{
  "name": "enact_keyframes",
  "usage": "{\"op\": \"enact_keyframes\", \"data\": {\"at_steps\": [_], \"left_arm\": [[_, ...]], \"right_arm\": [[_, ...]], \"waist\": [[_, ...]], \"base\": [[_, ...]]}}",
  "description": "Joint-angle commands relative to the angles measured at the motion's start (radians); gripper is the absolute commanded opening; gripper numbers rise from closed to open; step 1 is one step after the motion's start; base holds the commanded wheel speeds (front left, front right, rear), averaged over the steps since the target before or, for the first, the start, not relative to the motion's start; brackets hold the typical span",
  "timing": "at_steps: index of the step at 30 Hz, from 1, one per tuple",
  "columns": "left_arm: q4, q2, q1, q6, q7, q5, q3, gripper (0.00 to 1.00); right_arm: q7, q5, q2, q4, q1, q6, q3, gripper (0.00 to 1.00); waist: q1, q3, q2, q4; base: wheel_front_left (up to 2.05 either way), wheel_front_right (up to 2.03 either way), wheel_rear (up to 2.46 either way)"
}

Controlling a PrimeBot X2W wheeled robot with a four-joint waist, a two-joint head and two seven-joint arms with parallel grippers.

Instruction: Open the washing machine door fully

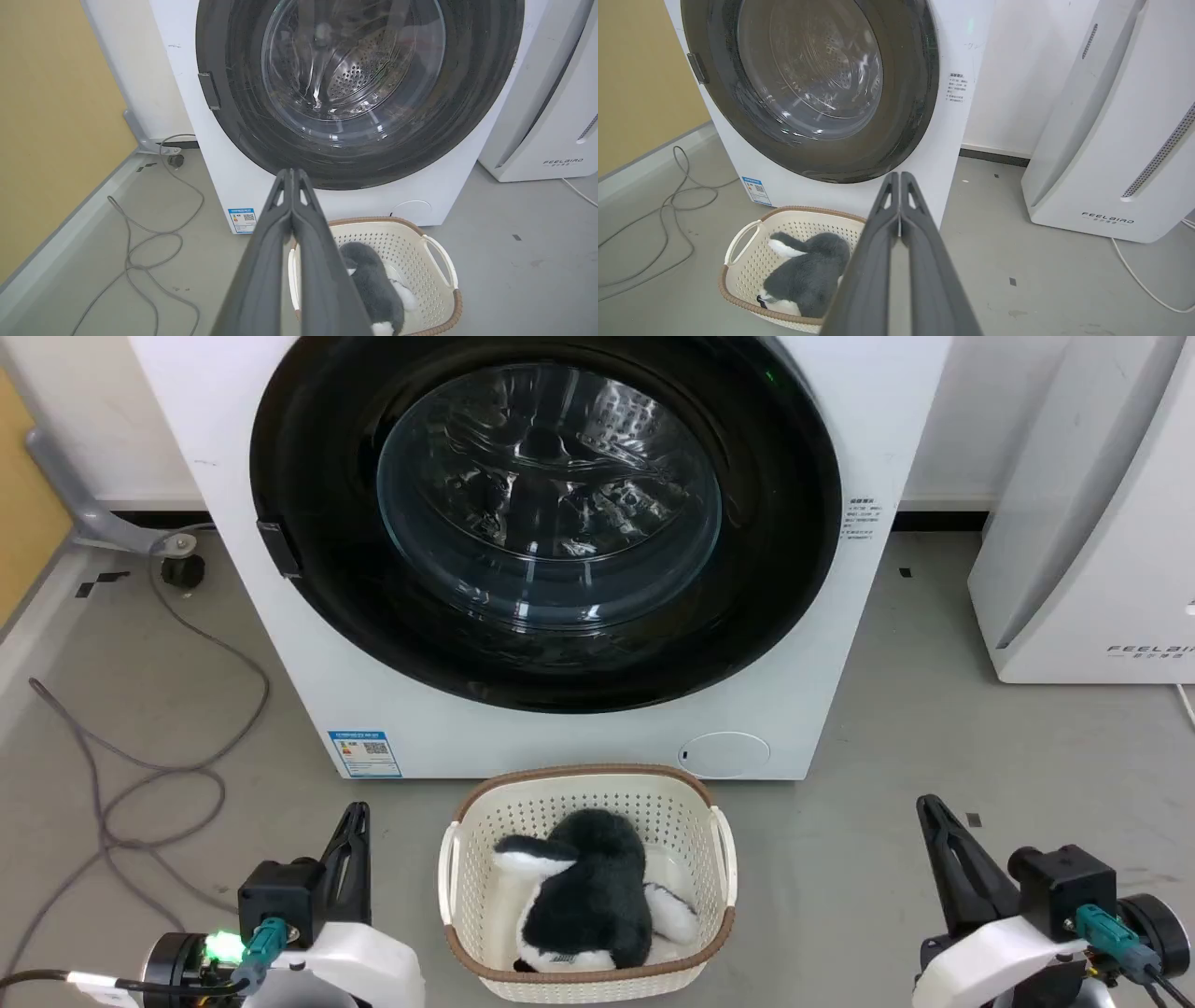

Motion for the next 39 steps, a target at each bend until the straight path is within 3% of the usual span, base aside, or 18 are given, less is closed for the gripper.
{"op": "enact_keyframes", "data": {"at_steps": [1,26,27,39], "left_arm": [[-0.005,0.0,-0.016,0.003,0.0,0.003,-0.001,0.0],[-0.005,0.0,-0.016,0.003,0.0,0.003,-0.001,0.0],[0.0,0.0,0.0,0.0,0.0,0.0,0.0,1.0],[0.0,0.0,-0.003,0.01,-0.017,-0.01,-0.007,1.0]], "right_arm": [[0.001,-0.008,0.0,0.002,-0.012,0.005,0.0,0.0],[0.001,-0.008,0.0,0.002,-0.012,0.005,0.0,0.0],[0.0,0.0,0.0,0.0,0.0,0.0,0.0,1.0],[-0.017,0.035,0.0,-0.012,-0.001,-0.001,-0.011,1.0]], "waist": [[0.0,0.0,-0.0001,0.0],[0.0,0.0,-0.0001,0.0],[0.0,0.0,-0.0001,0.0],[0.0,0.002,-0.0001,0.0]], "base": [[0.0,0.0,0.0],[0.0,0.0,0.0],[0.0,0.0,0.0],[0.0,0.0,0.0]]}}
